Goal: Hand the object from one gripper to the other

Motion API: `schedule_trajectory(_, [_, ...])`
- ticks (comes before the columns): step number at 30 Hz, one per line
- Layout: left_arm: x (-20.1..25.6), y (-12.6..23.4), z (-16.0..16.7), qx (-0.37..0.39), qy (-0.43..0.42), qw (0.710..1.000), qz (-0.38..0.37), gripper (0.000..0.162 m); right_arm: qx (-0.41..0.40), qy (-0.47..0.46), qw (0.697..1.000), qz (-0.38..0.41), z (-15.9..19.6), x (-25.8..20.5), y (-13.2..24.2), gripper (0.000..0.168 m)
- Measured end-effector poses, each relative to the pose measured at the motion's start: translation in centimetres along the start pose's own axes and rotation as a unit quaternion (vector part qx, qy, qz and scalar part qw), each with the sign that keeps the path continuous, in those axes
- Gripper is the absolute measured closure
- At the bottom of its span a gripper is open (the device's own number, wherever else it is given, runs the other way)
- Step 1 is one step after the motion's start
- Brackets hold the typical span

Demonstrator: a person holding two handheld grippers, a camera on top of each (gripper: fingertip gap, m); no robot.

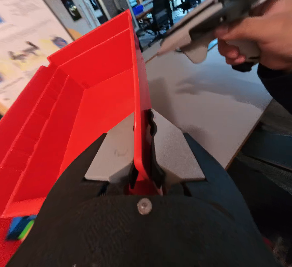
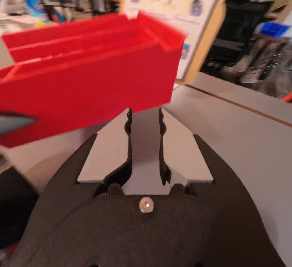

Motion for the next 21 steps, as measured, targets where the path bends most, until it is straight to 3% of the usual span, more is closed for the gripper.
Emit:
schedule_trajectory(1, [1.3, -1.5, 0.0, -0.010, 0.003, 1.000, 0.014, 0.158, 0.013, 0.007, 0.999, 0.041, -0.2, 1.1, 0.9, 0.139])
schedule_trajectory(3, [3.8, -4.3, 0.4, -0.032, -0.026, 0.999, 0.020, 0.158, 0.036, 0.001, 0.996, 0.078, -0.2, 2.7, 2.4, 0.144])
schedule_trajectory(6, [6.7, -7.6, 0.7, -0.047, -0.031, 0.998, 0.038, 0.158, 0.076, -0.050, 0.996, 0.016, -0.2, 3.2, 3.4, 0.143])
schedule_trajectory(13, [10.1, -13.9, 3.5, -0.129, 0.096, 0.980, 0.116, 0.153, 0.040, -0.041, 0.997, -0.043, 0.2, 1.3, 1.8, 0.139])
schedule_trajectory(17, [7.0, -10.9, 3.9, -0.130, 0.166, 0.967, 0.146, 0.132, -0.029, -0.010, 0.989, -0.142, 1.4, -2.7, -1.1, 0.138])
schedule_trajectory(21, [1.8, -4.9, 5.0, -0.126, 0.194, 0.962, 0.148, 0.117, -0.145, 0.073, 0.970, -0.182, 3.9, -7.1, -4.5, 0.136])
Point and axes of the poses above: each gripper's, where its closed fingertips meet, y back along the fingers, z out of its underside, x = y × z across the jaws, the point moved 9 cm from there along y, back along the fingers, and after that the axes turned 9 degrees about -z, right-handed, at the moved point
